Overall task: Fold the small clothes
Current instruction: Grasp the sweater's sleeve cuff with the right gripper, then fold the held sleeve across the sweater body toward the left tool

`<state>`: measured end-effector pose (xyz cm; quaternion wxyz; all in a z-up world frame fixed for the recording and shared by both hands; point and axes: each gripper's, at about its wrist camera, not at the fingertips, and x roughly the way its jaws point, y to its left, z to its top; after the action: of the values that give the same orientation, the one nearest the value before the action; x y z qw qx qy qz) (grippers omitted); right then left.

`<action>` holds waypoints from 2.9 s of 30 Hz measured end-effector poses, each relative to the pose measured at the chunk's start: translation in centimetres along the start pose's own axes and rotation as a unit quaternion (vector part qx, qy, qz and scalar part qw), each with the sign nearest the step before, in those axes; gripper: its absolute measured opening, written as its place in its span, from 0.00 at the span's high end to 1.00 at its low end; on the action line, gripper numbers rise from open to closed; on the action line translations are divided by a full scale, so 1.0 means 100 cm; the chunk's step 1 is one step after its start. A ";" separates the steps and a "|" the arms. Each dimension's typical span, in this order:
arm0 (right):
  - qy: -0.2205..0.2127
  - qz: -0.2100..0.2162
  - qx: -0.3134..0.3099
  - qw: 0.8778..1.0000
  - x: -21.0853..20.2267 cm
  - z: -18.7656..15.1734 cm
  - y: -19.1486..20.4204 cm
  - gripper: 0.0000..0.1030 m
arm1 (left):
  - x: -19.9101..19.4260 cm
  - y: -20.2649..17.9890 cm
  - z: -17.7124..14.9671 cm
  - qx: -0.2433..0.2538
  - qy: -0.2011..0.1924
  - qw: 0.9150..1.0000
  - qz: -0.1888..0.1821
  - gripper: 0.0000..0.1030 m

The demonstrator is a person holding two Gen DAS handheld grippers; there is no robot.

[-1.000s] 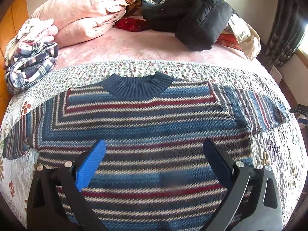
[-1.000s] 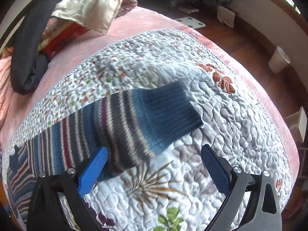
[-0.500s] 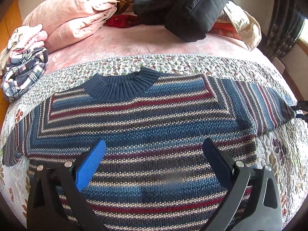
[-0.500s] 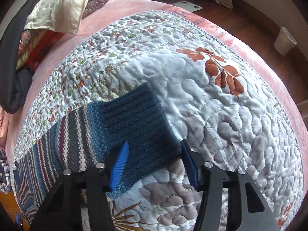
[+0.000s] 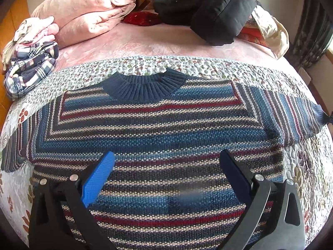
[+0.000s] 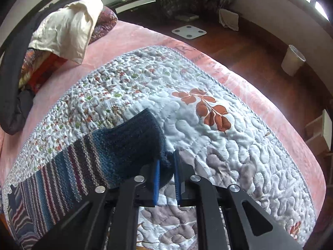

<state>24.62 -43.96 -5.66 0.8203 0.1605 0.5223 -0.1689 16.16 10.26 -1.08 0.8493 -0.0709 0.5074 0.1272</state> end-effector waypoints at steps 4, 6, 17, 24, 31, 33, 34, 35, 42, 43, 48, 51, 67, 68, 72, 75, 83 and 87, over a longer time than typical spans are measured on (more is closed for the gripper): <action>-0.017 -0.010 -0.010 1.000 -0.001 0.000 0.016 0.90 | 0.008 0.017 -0.008 -0.010 0.015 1.000 0.006 0.03; -0.025 0.008 -0.008 1.000 -0.011 -0.001 0.025 0.91 | 0.009 0.025 -0.010 -0.013 0.018 1.000 0.010 0.03; -0.025 0.152 -0.134 0.979 -0.080 -0.066 0.155 0.92 | 0.005 0.054 -0.023 -0.033 0.024 0.999 0.006 0.03; 0.017 0.233 -0.202 0.951 -0.090 -0.114 0.239 0.92 | 0.001 0.059 -0.024 -0.032 0.021 0.999 0.001 0.03; 0.050 0.251 -0.249 0.934 -0.077 -0.157 0.289 0.92 | 0.004 0.061 -0.026 -0.031 0.024 0.999 -0.006 0.03; 0.056 0.243 -0.260 0.933 -0.070 -0.166 0.298 0.92 | 0.006 0.060 -0.026 -0.031 0.026 0.999 -0.007 0.03; 0.061 0.241 -0.263 0.932 -0.065 -0.169 0.301 0.92 | 0.007 0.059 -0.026 -0.032 0.028 0.999 -0.009 0.03; 0.067 0.239 -0.265 0.932 -0.060 -0.173 0.304 0.92 | 0.008 0.058 -0.025 -0.033 0.031 0.999 -0.013 0.03; 0.099 0.260 -0.281 0.919 -0.044 -0.192 0.305 0.78 | 0.008 0.029 -0.011 -0.026 0.038 0.997 -0.056 0.03; 0.100 0.270 -0.280 0.916 -0.048 -0.193 0.301 0.78 | 0.008 0.022 -0.006 -0.025 0.040 0.996 -0.070 0.03; 0.073 0.282 -0.278 0.915 -0.071 -0.192 0.265 0.78 | 0.015 -0.028 0.014 -0.013 0.063 0.986 -0.156 0.03; 0.069 0.277 -0.251 0.925 -0.074 -0.185 0.230 0.78 | 0.026 -0.060 0.021 -0.003 0.082 0.981 -0.177 0.04; 0.049 0.247 -0.184 0.950 -0.056 -0.165 0.144 0.78 | 0.101 -0.176 0.042 0.025 0.160 0.971 -0.179 0.52; 0.048 0.245 -0.185 0.950 -0.056 -0.165 0.143 0.78 | 0.100 -0.178 0.043 0.026 0.154 0.972 -0.173 0.60; 0.047 0.240 -0.182 0.952 -0.056 -0.167 0.140 0.78 | 0.089 -0.174 0.047 0.022 0.129 0.978 -0.163 0.95; 0.044 0.237 -0.181 0.954 -0.057 -0.167 0.140 0.78 | 0.074 -0.163 0.051 0.007 0.106 0.976 -0.188 0.97; 0.026 0.241 -0.184 0.953 -0.075 -0.160 0.150 0.78 | 0.031 -0.091 0.060 -0.023 0.039 0.984 -0.172 0.98; 0.029 0.251 -0.184 0.950 -0.076 -0.156 0.166 0.78 | 0.022 -0.034 0.064 -0.047 0.026 0.988 -0.147 0.98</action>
<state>16.44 -21.47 -3.62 0.8358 0.1372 0.5111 0.1460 23.52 8.88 0.00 0.8410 -0.1876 0.5069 0.0225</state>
